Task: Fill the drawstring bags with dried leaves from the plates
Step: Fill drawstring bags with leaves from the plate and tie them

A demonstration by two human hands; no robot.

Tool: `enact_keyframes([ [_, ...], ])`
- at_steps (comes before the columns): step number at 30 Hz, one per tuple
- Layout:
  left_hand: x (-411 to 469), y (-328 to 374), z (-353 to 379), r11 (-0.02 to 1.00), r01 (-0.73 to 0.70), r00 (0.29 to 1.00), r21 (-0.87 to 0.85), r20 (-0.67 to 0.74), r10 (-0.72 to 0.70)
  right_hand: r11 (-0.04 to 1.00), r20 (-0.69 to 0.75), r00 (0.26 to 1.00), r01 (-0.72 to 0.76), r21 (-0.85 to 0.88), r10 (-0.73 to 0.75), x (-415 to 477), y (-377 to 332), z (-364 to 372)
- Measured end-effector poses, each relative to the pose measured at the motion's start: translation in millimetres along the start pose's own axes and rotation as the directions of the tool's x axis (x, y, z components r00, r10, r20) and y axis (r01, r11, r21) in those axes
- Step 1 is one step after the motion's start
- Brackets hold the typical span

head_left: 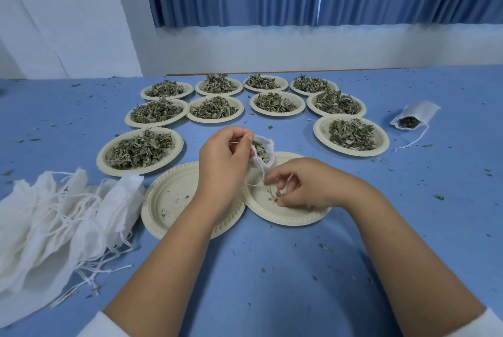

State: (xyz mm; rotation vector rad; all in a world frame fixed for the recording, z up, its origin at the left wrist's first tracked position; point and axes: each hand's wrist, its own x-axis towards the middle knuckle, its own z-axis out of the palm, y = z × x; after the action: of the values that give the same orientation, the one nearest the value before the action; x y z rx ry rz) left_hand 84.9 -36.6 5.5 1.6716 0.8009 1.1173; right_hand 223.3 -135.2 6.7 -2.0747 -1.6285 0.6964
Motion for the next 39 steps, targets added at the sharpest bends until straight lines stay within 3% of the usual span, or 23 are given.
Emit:
enact_keyframes([
  [4,0.0,0.0,0.7,1.0,0.003,1.0,-0.003,0.003,-0.003,0.997,0.017,0.999,0.053,-0.057,-0.052,2.8,-1.8,3.8],
  [10,-0.3,-0.7,0.1,1.0,0.005,1.0,-0.011,0.007,-0.005,0.997,-0.079,0.997,0.016,-0.073,-0.022,6.2,-1.5,6.3],
  [18,-0.6,0.3,-0.8,1.0,-0.002,1.0,-0.011,0.016,0.002,0.949,0.016,1.0,0.026,-0.316,-0.022,5.0,-8.5,11.0],
  [22,-0.8,0.9,-0.9,1.0,-0.007,1.0,-0.005,0.01,0.007,0.959,0.019,0.998,0.062,-0.276,-0.059,0.1,-9.6,8.2],
  [24,-0.1,0.8,-1.1,1.0,-0.003,1.0,-0.007,0.004,0.003,0.984,-0.075,0.993,0.082,-0.158,-0.095,-3.0,-10.6,-1.3],
  [26,0.1,0.7,-1.0,1.0,-0.009,1.0,0.01,-0.001,0.009,0.991,-0.224,0.97,0.112,0.07,-0.094,-5.2,-10.4,-10.2],
  [28,-0.1,0.8,-0.2,1.0,-0.01,1.0,0.014,-0.002,0.01,0.934,-0.387,0.92,0.187,0.305,-0.058,-6.2,-11.0,-14.8],
  [31,-0.9,1.0,1.7,1.0,-0.007,1.0,0.018,0.003,0.007,0.849,-0.547,0.837,0.28,0.447,0.012,-1.2,-15.2,-8.6],
  [35,-1.1,2.8,2.0,1.0,0.011,1.0,-0.026,0.018,-0.011,0.86,-0.614,0.79,0.305,0.41,0.013,11.5,-21.3,8.6],
  [39,-0.6,4.2,1.0,0.996,0.043,0.999,-0.084,0.03,-0.04,0.957,-0.664,0.745,0.234,0.172,-0.063,18.9,-22.2,20.7],
])
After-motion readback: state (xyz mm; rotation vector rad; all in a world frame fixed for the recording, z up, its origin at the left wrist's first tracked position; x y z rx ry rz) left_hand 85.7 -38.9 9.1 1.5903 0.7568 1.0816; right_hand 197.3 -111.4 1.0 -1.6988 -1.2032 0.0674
